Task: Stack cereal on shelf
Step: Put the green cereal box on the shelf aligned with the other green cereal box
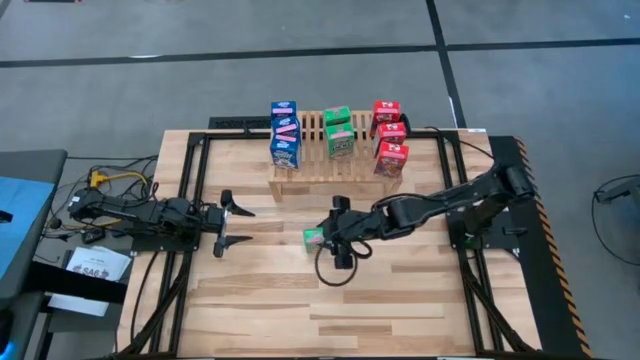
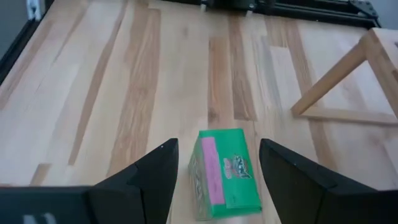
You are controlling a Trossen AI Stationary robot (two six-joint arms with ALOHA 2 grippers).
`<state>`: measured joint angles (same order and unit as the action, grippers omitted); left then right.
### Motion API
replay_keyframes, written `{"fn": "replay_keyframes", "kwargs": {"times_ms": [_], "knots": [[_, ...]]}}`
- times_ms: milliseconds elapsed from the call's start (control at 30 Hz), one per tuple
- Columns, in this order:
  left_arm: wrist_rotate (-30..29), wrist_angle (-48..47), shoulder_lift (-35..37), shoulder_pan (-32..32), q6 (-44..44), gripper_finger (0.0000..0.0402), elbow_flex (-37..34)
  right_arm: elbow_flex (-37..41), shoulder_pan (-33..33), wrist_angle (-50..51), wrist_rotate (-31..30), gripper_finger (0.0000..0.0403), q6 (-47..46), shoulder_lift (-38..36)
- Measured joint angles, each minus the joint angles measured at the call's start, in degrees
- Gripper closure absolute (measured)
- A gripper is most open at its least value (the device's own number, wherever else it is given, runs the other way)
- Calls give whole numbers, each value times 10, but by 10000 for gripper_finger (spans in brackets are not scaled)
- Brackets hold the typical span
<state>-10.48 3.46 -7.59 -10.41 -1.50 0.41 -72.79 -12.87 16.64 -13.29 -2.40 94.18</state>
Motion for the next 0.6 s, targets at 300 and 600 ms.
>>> {"fn": "replay_keyframes", "kwargs": {"times_ms": [300, 600], "knots": [[0, -1, 0, 0, 0, 95, 0, 0, 21, -19, 14, 152, 20, 20], [0, 0, -1, 0, 0, 95, 0, 1, 43, -16, 70, 151, 30, 46]]}}
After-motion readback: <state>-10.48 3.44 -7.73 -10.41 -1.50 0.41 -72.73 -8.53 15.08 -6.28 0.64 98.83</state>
